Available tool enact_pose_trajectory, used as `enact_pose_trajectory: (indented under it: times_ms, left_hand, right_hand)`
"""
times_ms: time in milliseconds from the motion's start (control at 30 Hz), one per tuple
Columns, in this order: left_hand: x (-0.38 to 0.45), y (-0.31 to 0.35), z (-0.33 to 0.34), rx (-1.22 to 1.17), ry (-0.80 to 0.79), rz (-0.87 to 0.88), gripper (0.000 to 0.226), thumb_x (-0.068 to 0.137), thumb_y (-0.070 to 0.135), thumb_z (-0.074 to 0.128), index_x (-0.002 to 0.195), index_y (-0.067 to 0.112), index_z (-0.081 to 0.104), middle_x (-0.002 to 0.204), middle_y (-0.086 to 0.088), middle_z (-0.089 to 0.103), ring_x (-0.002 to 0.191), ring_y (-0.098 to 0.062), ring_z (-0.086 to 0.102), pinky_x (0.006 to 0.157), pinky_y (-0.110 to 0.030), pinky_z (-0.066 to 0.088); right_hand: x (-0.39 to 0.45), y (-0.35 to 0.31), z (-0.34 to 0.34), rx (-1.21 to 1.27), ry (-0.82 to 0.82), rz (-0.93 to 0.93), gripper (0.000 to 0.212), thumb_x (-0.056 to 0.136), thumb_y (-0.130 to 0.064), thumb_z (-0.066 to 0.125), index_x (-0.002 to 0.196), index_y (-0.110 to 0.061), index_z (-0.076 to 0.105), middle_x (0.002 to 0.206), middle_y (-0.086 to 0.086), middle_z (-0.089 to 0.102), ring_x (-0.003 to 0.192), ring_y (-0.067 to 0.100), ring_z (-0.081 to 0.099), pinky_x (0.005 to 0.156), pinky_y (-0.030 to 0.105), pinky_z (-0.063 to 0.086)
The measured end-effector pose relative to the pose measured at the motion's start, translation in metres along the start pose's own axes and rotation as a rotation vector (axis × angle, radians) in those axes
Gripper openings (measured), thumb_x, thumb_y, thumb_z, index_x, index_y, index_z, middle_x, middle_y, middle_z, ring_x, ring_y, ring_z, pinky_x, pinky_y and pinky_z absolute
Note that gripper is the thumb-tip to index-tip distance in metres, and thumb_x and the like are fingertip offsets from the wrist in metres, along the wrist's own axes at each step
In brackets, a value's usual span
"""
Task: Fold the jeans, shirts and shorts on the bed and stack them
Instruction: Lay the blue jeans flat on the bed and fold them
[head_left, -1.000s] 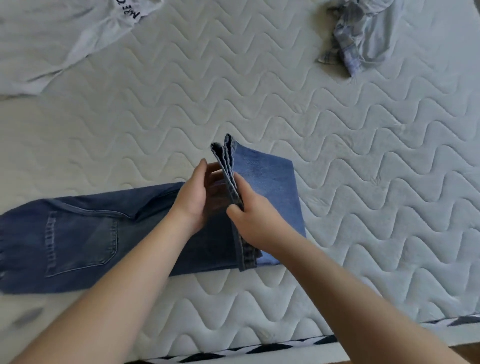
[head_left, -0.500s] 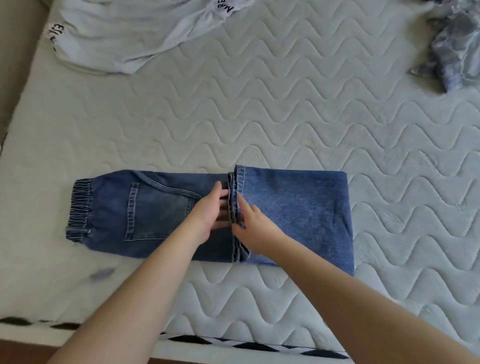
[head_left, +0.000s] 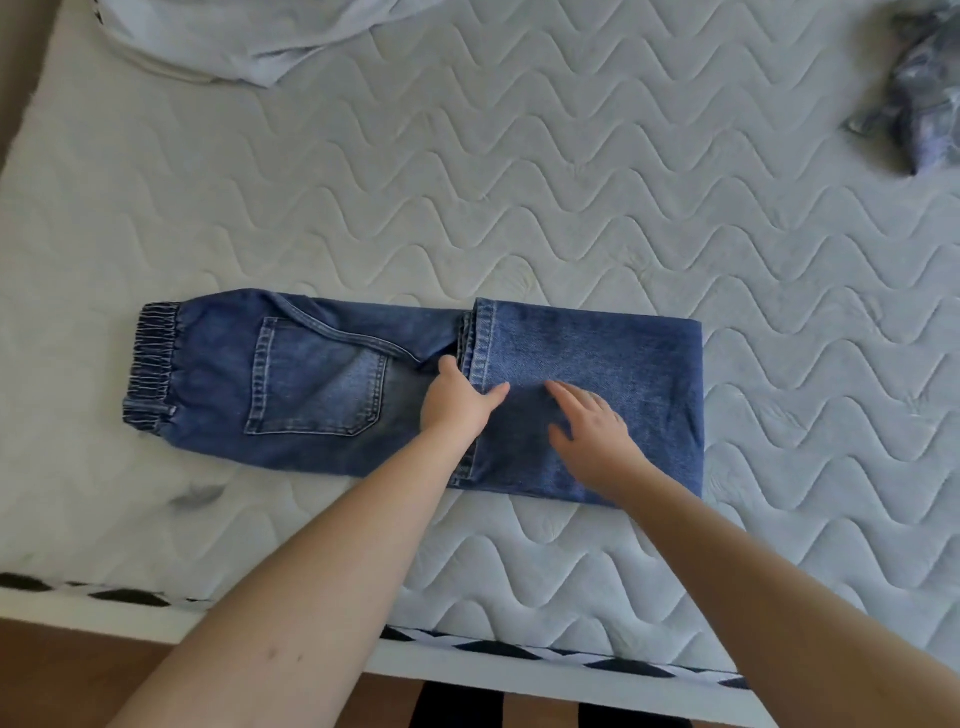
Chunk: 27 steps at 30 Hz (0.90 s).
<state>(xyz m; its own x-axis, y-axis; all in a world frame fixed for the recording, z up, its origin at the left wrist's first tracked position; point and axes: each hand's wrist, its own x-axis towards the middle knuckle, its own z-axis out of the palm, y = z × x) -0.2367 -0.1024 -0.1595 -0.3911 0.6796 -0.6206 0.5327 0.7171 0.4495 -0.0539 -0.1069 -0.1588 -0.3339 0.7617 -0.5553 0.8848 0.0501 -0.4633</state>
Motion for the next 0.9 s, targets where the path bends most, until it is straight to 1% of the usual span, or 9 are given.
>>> enact_pose_trajectory:
  times_ms: [200, 367, 467, 533, 600, 667, 733, 833, 900]
  left_hand:
    - [-0.01, -0.005, 0.003, -0.01, 0.024, 0.061, 0.041, 0.087, 0.014, 0.063, 0.118, 0.011, 0.037, 0.104, -0.013, 0.06, 0.089, -0.033, 0.061, 0.075, -0.046, 0.055]
    - [-0.008, -0.016, -0.001, -0.105, 0.067, 0.174, 0.044, 0.084, 0.003, 0.057, 0.123, 0.017, 0.041, 0.107, -0.004, 0.057, 0.088, -0.024, 0.057, 0.07, -0.032, 0.046]
    - [-0.006, -0.021, -0.003, -0.112, 0.07, 0.15, 0.051, 0.084, 0.003, 0.056, 0.13, 0.018, 0.04, 0.105, -0.002, 0.057, 0.086, -0.023, 0.056, 0.071, -0.029, 0.045]
    - [-0.004, -0.021, -0.003, -0.11, 0.012, 0.094, 0.06, 0.084, 0.008, 0.058, 0.137, 0.02, 0.034, 0.105, 0.0, 0.055, 0.08, -0.019, 0.055, 0.062, -0.026, 0.043]
    - [0.001, -0.019, -0.003, -0.171, 0.005, 0.003, 0.059, 0.086, 0.024, 0.062, 0.138, 0.02, 0.035, 0.104, 0.002, 0.057, 0.076, -0.014, 0.055, 0.058, -0.026, 0.042]
    - [0.006, -0.016, -0.006, -0.2, 0.04, -0.04, 0.057, 0.089, 0.046, 0.061, 0.133, 0.016, 0.043, 0.097, 0.009, 0.054, 0.078, -0.01, 0.054, 0.064, -0.027, 0.04]
    - [0.011, -0.013, -0.007, -0.148, 0.039, -0.011, 0.058, 0.091, 0.057, 0.055, 0.124, 0.01, 0.053, 0.099, 0.006, 0.054, 0.091, -0.019, 0.057, 0.075, -0.029, 0.039]
    - [0.012, -0.012, -0.006, -0.157, 0.062, 0.055, 0.045, 0.095, 0.051, 0.052, 0.108, 0.01, 0.062, 0.101, -0.001, 0.061, 0.094, -0.023, 0.057, 0.076, -0.03, 0.041]
    - [0.012, -0.012, -0.007, -0.147, 0.107, 0.125, 0.031, 0.098, 0.042, 0.05, 0.096, 0.014, 0.061, 0.089, 0.004, 0.062, 0.086, -0.018, 0.057, 0.066, -0.027, 0.04]
  right_hand:
    - [-0.017, 0.045, -0.01, -0.235, 0.081, 0.046, 0.064, 0.101, -0.041, 0.039, 0.156, -0.027, 0.012, 0.164, -0.005, 0.002, 0.151, 0.02, -0.002, 0.121, 0.044, 0.0]
    - [-0.03, 0.066, -0.01, -0.231, 0.133, 0.08, 0.067, 0.1, -0.042, 0.042, 0.156, -0.027, 0.01, 0.165, -0.003, -0.001, 0.151, 0.022, -0.002, 0.121, 0.045, 0.0]
    - [-0.035, 0.075, -0.011, -0.187, 0.187, 0.125, 0.07, 0.098, -0.041, 0.044, 0.157, -0.027, 0.008, 0.165, -0.002, 0.0, 0.151, 0.022, -0.002, 0.121, 0.045, 0.002]
    - [-0.035, 0.081, -0.012, -0.087, 0.24, 0.182, 0.073, 0.097, -0.04, 0.048, 0.156, -0.026, 0.009, 0.165, -0.001, 0.002, 0.151, 0.023, 0.001, 0.121, 0.046, 0.007]
    - [-0.034, 0.086, -0.015, 0.119, 0.309, 0.273, 0.075, 0.095, -0.038, 0.053, 0.156, -0.024, 0.011, 0.163, -0.001, 0.009, 0.148, 0.024, 0.011, 0.118, 0.047, 0.016]
    - [-0.03, 0.089, -0.019, 0.365, 0.373, 0.35, 0.073, 0.095, -0.036, 0.055, 0.155, -0.022, 0.015, 0.159, 0.002, 0.019, 0.144, 0.026, 0.024, 0.115, 0.047, 0.025]
    - [-0.025, 0.091, -0.025, 0.556, 0.392, 0.442, 0.069, 0.096, -0.038, 0.053, 0.154, -0.021, 0.019, 0.155, 0.003, 0.027, 0.139, 0.027, 0.034, 0.109, 0.043, 0.031]
    - [-0.017, 0.093, -0.033, 0.776, 0.391, 0.54, 0.063, 0.099, -0.042, 0.046, 0.153, -0.02, 0.022, 0.152, 0.003, 0.037, 0.135, 0.025, 0.04, 0.1, 0.034, 0.031]
    - [-0.012, 0.093, -0.037, 0.814, 0.377, 0.575, 0.061, 0.1, -0.044, 0.043, 0.153, -0.021, 0.023, 0.152, 0.003, 0.038, 0.135, 0.026, 0.041, 0.105, 0.04, 0.033]
